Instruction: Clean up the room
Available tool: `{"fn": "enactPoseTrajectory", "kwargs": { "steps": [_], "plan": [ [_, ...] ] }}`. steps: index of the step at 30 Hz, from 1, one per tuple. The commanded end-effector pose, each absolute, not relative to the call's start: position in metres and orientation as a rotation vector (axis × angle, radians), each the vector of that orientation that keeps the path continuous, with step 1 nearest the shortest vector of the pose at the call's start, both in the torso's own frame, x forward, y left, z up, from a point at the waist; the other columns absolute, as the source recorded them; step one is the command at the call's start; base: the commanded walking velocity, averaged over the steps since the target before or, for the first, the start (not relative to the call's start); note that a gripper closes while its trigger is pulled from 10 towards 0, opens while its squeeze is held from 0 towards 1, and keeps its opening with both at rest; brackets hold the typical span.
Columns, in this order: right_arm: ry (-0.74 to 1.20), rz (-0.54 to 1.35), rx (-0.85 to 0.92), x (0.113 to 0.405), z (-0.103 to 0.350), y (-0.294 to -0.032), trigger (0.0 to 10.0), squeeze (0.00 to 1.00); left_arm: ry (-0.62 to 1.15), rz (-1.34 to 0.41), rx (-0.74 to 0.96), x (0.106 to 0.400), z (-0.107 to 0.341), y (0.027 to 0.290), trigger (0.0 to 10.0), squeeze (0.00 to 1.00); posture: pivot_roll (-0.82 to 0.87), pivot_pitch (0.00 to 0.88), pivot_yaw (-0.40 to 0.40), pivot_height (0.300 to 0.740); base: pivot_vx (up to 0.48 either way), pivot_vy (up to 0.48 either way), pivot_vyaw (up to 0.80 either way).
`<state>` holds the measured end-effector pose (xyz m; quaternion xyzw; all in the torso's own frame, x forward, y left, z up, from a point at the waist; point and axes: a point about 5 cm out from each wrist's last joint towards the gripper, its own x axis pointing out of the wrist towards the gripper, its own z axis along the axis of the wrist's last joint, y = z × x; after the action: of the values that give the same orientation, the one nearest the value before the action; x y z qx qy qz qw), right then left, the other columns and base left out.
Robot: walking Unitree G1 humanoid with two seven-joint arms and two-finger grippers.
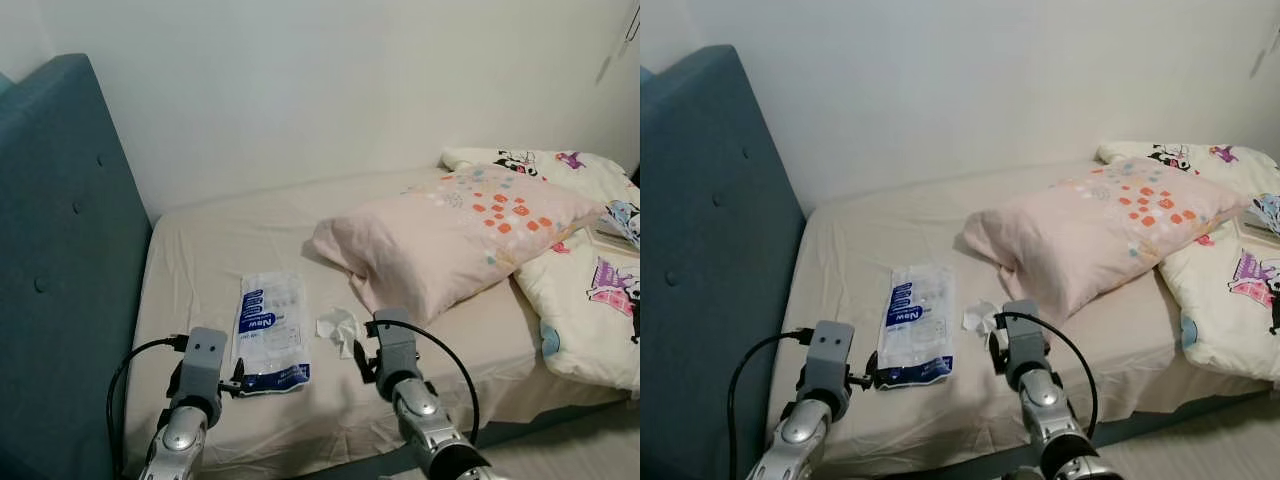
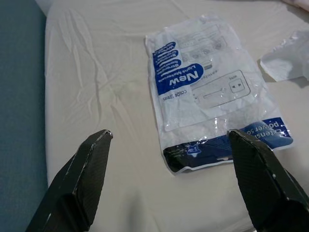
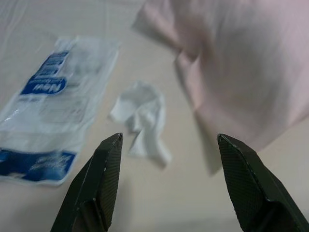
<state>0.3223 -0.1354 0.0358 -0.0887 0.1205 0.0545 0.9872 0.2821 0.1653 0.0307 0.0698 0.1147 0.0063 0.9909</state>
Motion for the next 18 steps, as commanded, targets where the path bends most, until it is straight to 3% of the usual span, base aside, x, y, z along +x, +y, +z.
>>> {"fn": "enactPoseTrajectory", "kwargs": {
  "steps": [1,18],
  "plan": [
    [0.216,0.114,-0.196,0.323,0.039,-0.133,10.0,0.00,0.245,0.010,0.153,0.280,0.029,0.168,10.0,0.00,0.03,0.077,0.014,0.641,0.000,0.000,0.00],
    [0.287,0.155,-0.067,0.338,0.048,-0.130,10.0,0.00,0.237,-0.019,0.161,0.292,0.044,0.180,10.0,0.00,0.06,0.181,-0.003,0.626,0.000,0.000,0.00]
  ]
}}
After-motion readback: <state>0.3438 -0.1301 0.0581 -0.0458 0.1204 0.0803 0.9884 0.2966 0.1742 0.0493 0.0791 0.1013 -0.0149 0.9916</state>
